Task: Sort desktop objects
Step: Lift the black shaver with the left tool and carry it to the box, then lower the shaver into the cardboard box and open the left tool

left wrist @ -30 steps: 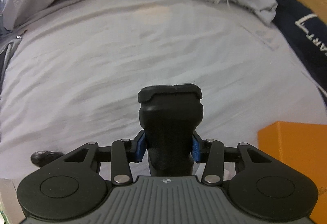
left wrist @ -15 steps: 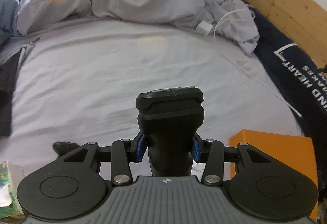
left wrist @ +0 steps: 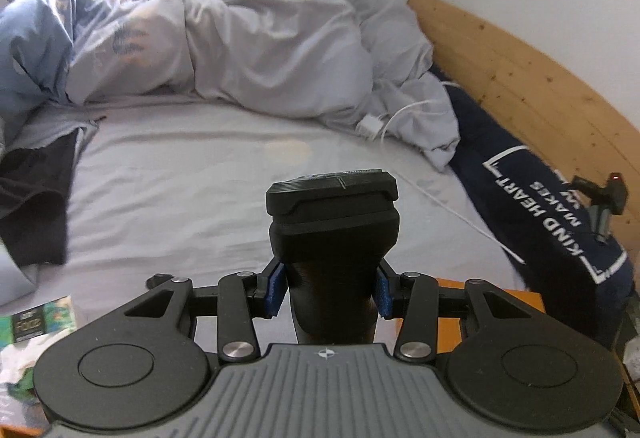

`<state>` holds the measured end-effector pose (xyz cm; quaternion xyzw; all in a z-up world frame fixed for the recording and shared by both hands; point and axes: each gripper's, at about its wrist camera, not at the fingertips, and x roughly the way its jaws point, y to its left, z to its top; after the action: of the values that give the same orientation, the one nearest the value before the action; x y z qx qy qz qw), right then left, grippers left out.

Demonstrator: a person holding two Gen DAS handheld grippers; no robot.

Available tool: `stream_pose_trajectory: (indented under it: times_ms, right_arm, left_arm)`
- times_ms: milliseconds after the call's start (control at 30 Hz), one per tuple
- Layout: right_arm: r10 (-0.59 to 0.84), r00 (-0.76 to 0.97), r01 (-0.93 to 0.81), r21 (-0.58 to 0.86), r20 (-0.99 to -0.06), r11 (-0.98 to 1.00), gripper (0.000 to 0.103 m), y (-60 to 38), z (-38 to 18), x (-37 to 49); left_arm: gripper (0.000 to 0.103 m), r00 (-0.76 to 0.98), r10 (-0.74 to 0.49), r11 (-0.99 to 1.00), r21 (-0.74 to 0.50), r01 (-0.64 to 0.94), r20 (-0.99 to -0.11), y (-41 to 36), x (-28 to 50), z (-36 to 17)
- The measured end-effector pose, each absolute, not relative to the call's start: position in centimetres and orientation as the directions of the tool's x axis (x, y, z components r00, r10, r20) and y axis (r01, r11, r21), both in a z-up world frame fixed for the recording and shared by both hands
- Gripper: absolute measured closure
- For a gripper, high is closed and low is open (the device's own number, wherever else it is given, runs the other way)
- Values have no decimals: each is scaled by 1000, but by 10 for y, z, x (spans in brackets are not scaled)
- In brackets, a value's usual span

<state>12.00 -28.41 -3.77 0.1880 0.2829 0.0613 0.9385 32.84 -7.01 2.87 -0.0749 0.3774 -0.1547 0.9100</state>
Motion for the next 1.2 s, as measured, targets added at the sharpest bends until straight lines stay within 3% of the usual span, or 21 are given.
stream_pose_trajectory:
  times_ms: [567,1200]
  right_arm:
    - [268,840,-111,334,-472,936,0,-246,-14,105]
    - [298,829,-188,265,-473,946,0,-219,0,93]
  left_arm:
    - [59,715,-333,942,-251,223,-614,-31,219,58]
    - [59,578,-314,949,-240,203,-753,-17,157,-37]
